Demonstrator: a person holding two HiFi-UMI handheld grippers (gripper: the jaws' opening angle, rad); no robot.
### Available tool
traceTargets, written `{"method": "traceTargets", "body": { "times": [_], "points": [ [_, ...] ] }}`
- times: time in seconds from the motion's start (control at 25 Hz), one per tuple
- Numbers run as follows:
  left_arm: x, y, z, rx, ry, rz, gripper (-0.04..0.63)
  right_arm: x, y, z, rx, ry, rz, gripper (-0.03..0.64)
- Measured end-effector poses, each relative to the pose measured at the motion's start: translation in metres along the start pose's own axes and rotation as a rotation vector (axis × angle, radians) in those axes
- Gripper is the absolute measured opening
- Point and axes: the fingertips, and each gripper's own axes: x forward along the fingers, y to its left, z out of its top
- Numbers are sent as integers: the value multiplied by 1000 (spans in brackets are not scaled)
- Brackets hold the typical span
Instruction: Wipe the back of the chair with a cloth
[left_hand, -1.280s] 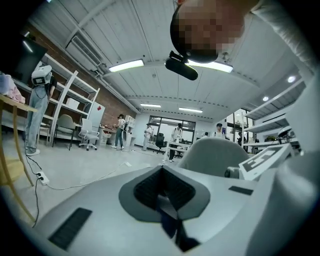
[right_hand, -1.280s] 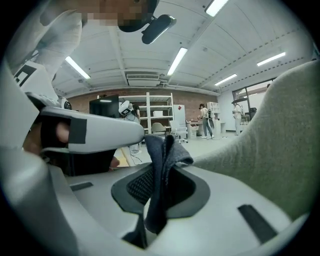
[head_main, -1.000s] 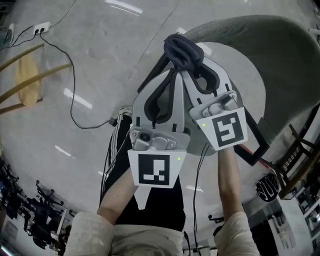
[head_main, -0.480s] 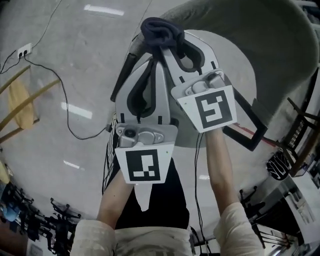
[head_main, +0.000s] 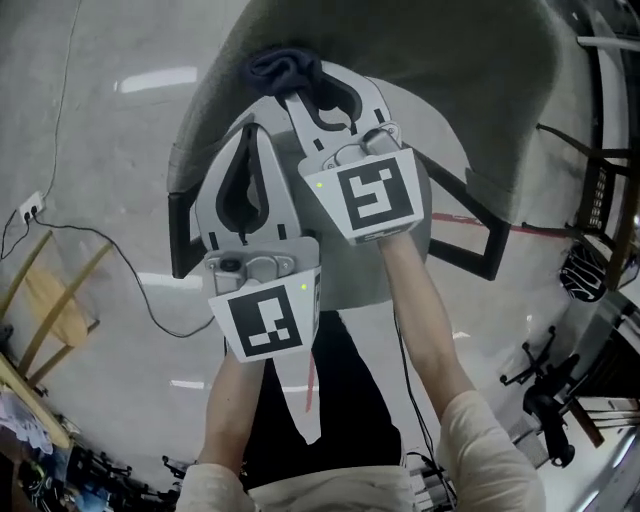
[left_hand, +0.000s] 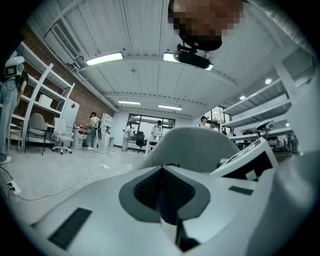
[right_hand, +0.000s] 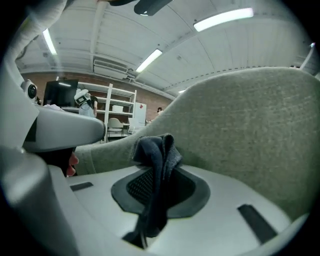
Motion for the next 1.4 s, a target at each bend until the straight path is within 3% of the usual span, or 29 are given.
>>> {"method": "traceTargets", "body": {
  "times": [0.16,0.28,0.68,1.0,1.4],
  "points": [
    [17,-27,3,-28,-33,-78,15,-13,-41,-3,42,-15,-128,60],
    [21,-45,-1,-53,-1,-131,15,-32,-71,-9,104,-19,-242,60],
    [35,-129,3,8,15,-371,15,-124,-154,-35,108,40,-636,60],
    [22,-191,0,35,38,-545,15,-213,-177,-53,201,46,-890,60],
    [20,-217,-20,6,94,-624,15,-285,-160,-76,261,54,-1111,60]
  ]
}}
